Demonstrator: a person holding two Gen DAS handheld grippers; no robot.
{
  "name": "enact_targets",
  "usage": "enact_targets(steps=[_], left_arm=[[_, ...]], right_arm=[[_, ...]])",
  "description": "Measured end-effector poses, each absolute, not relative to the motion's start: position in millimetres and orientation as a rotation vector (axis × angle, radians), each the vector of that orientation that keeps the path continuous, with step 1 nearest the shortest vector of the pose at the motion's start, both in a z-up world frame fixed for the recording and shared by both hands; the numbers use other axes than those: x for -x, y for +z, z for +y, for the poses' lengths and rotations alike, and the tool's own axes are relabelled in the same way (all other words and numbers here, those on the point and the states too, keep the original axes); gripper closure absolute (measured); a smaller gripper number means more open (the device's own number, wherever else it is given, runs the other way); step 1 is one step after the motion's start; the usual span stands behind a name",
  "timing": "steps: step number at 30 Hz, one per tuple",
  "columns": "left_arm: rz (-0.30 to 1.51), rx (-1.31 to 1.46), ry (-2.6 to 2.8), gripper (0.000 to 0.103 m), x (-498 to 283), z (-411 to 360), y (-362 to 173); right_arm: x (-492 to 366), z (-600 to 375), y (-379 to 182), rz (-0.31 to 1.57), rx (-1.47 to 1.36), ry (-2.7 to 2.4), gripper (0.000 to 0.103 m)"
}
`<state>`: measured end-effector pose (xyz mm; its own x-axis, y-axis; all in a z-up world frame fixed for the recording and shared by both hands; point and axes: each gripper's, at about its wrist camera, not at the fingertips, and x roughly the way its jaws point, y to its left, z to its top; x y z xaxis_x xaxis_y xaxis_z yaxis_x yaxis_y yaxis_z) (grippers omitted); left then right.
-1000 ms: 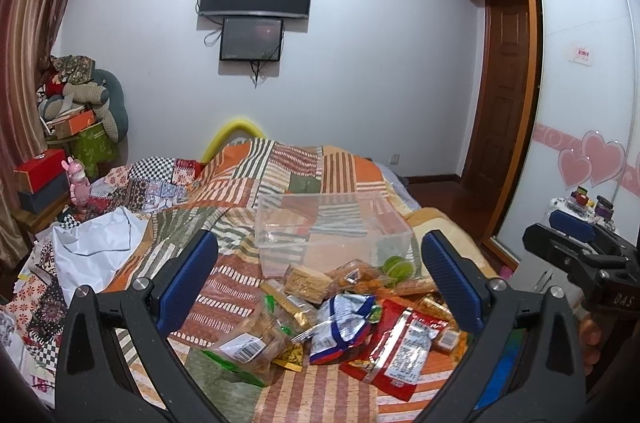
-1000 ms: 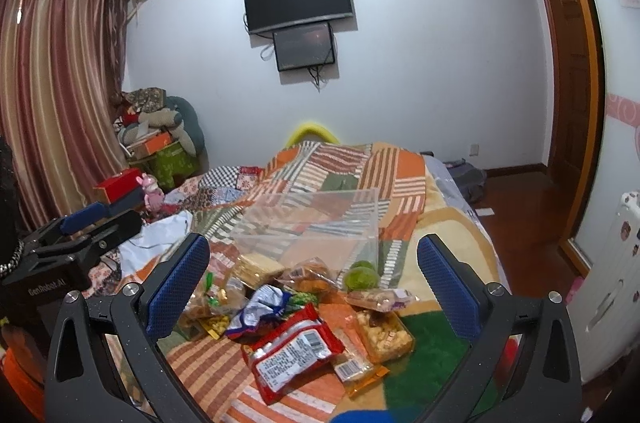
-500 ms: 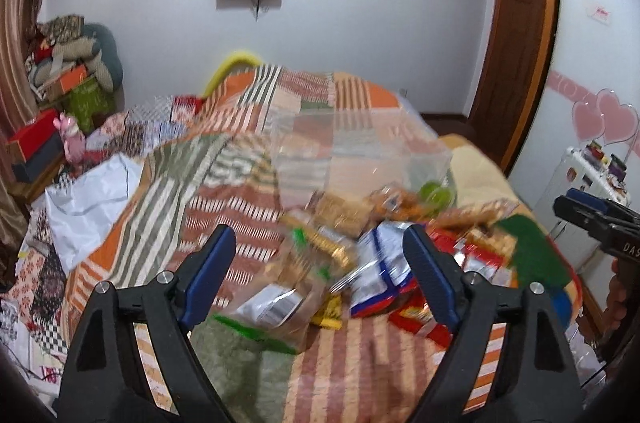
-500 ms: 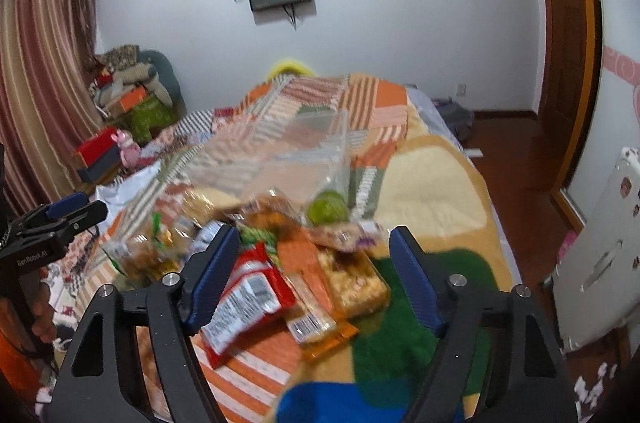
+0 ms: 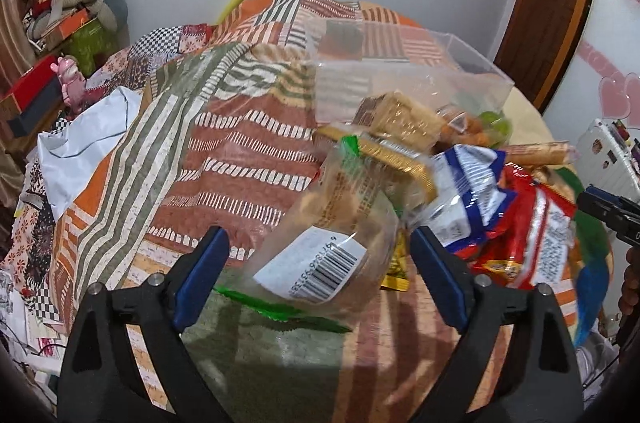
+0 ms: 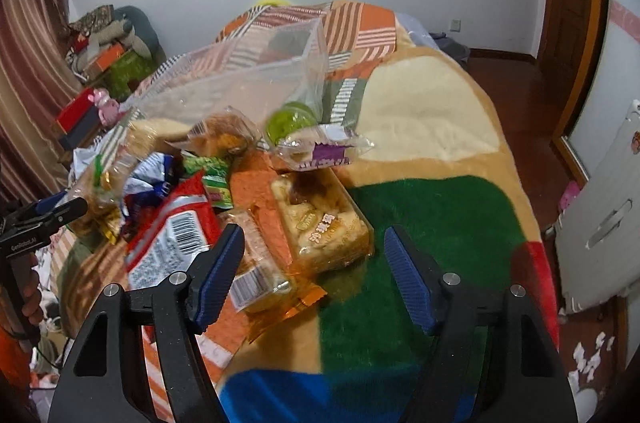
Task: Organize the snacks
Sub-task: 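Grasp the clear barcoded snack bag with left gripper while right grasps the pastry bag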
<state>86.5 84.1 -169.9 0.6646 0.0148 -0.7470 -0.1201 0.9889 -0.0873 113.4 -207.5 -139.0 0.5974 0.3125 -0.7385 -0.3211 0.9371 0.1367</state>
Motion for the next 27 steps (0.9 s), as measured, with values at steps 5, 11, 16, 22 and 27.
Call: enact_targets(steps=[5,11,16,22,27], left_arm=[[0.866,0.128,0.082,0.007,-95.0,89.5,-181.4],[0.872,0.173,0.067,0.007,-100.4,100.5,-190.7],[0.878,0.183,0.043,0.025,-98.9,103.6,-193.3],[0.889,0.177,0.015,0.051,-95.4,98.9,-191.4],[0.861,0.165,0.011,0.052,-90.2,93.8,-178.5]], right_arm=[[-128.0,-204.2,-148.1,0.88,0.029,0.365,0.033],[-139.4,-196.0,-159.5,0.916,0.055,0.378,0.041],[-137.8,-196.8,-162.7,0.933,0.058,0.395,0.052],[-128.8,-202.3,-155.7,0.922,0.056,0.415,0.06],[-115.0,-205.5,-141.0,0.889,0.041,0.429,0.061]])
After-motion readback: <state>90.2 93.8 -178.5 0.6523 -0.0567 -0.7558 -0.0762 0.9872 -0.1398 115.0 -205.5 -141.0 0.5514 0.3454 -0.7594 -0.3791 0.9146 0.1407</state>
